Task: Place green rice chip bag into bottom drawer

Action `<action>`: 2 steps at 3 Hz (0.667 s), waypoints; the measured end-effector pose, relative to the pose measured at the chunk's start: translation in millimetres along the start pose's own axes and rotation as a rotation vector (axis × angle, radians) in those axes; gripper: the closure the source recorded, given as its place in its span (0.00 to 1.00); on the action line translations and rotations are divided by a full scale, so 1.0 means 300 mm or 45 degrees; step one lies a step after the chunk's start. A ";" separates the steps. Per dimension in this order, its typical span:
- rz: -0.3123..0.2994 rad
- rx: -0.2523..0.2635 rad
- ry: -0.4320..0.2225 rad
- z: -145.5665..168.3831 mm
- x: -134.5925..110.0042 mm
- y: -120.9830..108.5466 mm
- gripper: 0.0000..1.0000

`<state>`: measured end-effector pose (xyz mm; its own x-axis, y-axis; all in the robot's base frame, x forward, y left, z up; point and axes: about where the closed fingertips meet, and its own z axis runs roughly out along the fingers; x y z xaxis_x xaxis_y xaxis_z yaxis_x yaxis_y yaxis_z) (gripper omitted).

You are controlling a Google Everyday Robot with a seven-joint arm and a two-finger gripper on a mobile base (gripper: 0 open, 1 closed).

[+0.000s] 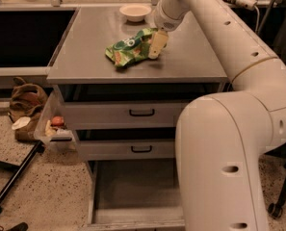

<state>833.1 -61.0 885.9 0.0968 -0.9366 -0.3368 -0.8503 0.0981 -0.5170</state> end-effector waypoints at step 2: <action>-0.001 -0.007 0.000 0.002 0.001 0.004 0.57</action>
Offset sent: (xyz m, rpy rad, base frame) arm -0.0006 0.0001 -0.0010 -0.0009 0.0048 0.0022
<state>832.5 -60.9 884.8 0.0972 -0.9367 -0.3365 -0.8531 0.0958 -0.5129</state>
